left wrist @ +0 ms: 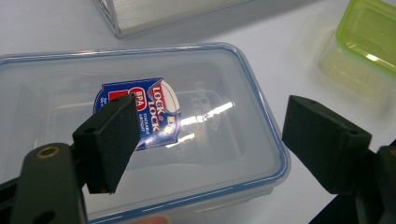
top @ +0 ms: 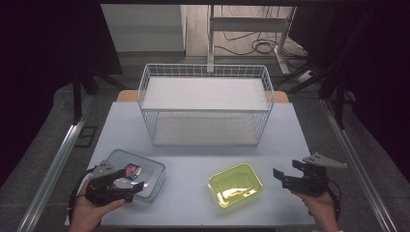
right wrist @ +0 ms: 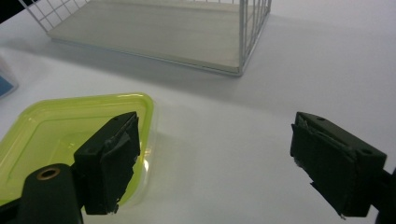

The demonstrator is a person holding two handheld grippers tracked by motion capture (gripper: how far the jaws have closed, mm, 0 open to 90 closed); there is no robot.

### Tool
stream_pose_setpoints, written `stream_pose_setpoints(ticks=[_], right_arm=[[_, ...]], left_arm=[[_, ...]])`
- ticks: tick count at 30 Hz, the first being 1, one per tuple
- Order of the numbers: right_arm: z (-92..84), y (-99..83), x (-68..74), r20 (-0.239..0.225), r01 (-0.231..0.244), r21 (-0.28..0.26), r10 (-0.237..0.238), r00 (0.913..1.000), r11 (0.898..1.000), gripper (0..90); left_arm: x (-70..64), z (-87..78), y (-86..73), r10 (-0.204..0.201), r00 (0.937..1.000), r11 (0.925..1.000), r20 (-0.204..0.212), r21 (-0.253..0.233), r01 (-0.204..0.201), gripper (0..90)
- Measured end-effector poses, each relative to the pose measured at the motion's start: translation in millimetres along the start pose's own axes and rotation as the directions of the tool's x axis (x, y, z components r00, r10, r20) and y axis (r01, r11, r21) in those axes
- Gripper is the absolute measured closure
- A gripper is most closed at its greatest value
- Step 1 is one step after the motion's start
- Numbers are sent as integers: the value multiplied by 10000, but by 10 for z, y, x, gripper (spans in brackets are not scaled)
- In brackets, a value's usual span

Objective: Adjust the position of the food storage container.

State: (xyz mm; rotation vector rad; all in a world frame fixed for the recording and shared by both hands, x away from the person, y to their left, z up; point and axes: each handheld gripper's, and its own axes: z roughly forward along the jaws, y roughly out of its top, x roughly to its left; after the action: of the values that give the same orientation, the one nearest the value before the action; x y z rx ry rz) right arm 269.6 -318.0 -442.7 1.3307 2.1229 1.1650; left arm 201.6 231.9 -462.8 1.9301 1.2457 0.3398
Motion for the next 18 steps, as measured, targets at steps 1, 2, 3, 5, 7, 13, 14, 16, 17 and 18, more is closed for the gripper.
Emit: stream_pose_setpoints(ticks=[1, 2, 3, 5, 7, 13, 14, 16, 17, 18], right_arm=[[-4, 1, 15, -27, 32, -8, -32, 10000, 10000, 160], [-4, 1, 15, -27, 32, -8, -32, 10000, 10000, 160], [0, -2, 46, -165, 88, 38, -87, 9998, 10000, 158], [9, -9, 78, -313, 160, 144, -156, 9994, 9998, 157], [21, -12, 105, -431, 240, 217, -230, 9988, 9995, 157], [55, -13, 143, -498, 294, 398, -274, 9984, 9988, 157], [52, -12, 150, -531, 304, 380, -283, 9982, 9988, 158], [42, -6, 167, -550, 386, 334, -367, 9978, 9987, 157], [42, -6, 167, -550, 386, 334, -367, 9978, 9987, 157], [40, -3, 174, -562, 396, 298, -379, 9977, 9988, 157]], left_arm=[[1, 3, 4, 23, 10000, 10000, 33, 3, -23, 199], [1, 3, 4, 23, 10000, 10000, 33, 3, -23, 203], [-8, 7, 10, 71, 9999, 10000, 72, -7, -71, 210], [-13, 9, 12, 87, 9999, 10000, 92, -18, -87, 217], [-19, 5, 14, 116, 9999, 9999, 110, -53, -115, 234], [5, -50, 15, 174, 9995, 9998, 262, 49, -176, 393], [6, -114, 5, 380, 9985, 9992, 397, 69, -383, 434], [11, -147, 0, 458, 9979, 9989, 460, 55, -461, 500], [20, -172, -4, 453, 9978, 9990, 479, 42, -456, 500], [36, -191, -4, 437, 9980, 9990, 462, 33, -438, 547]])
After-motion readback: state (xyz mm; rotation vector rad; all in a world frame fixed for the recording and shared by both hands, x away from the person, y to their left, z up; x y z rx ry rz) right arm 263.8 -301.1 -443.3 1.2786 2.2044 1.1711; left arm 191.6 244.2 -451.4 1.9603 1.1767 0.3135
